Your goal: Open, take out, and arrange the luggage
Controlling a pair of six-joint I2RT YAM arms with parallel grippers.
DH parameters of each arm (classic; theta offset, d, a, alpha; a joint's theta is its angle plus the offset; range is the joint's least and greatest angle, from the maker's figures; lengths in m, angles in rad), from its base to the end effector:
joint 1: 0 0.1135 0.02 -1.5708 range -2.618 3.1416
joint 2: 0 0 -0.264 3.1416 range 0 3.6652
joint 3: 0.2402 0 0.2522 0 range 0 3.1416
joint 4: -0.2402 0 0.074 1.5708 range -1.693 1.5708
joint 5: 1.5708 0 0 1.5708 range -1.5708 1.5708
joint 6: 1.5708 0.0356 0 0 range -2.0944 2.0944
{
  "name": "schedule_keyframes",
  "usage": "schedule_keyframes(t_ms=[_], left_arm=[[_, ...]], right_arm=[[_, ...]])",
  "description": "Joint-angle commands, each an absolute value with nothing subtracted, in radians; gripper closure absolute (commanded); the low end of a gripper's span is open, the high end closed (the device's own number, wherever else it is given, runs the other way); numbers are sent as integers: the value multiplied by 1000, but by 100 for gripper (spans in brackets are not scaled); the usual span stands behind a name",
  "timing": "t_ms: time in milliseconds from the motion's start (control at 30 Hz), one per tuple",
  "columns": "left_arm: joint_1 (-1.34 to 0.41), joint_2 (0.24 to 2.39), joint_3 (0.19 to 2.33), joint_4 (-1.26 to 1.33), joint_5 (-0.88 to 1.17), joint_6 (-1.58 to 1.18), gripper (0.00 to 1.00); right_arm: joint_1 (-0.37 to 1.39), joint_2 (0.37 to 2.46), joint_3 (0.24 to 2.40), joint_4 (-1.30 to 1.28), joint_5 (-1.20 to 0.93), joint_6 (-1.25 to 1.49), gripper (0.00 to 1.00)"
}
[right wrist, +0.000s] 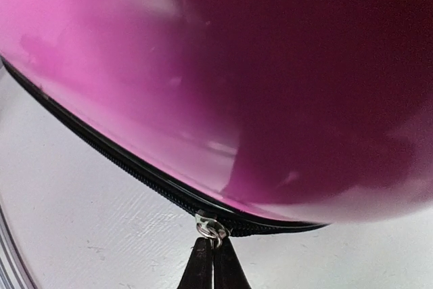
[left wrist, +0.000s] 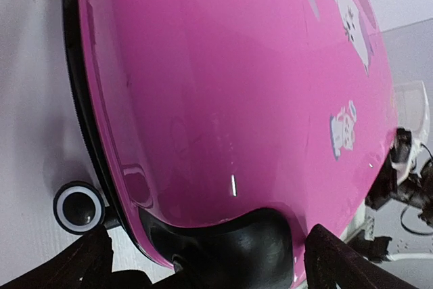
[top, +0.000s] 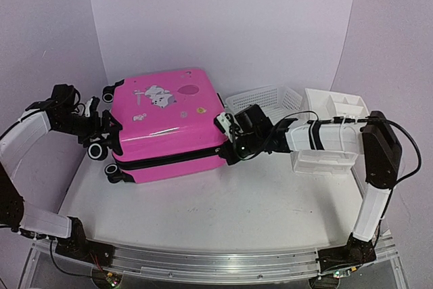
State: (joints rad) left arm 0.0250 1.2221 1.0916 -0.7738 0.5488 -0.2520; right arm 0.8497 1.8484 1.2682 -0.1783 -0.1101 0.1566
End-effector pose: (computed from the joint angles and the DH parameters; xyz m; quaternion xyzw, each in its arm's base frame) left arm 0.2454 -0.0124 0.3072 -0.0378 0.9132 -0.2901 0.2838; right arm 0.2674 0.3102 0.2080 -0.3320 0.8553 0.2345 0.3212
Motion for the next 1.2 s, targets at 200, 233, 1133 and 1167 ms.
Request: schedule_keyframes(t_ms=[200, 233, 1133, 1167], left_arm=[[-207, 1160, 987, -827, 737, -280, 8], [-221, 1160, 989, -821, 740, -287, 11], [-469, 1155, 992, -519, 727, -597, 57], [-489, 1156, 994, -516, 706, -601, 57]], right_arm=[[756, 1919, 1500, -320, -214, 55, 100], [756, 1922, 1509, -340, -216, 50, 100], [1150, 1933, 1413, -21, -73, 255, 100], [1132, 1923, 1407, -30, -87, 251, 100]])
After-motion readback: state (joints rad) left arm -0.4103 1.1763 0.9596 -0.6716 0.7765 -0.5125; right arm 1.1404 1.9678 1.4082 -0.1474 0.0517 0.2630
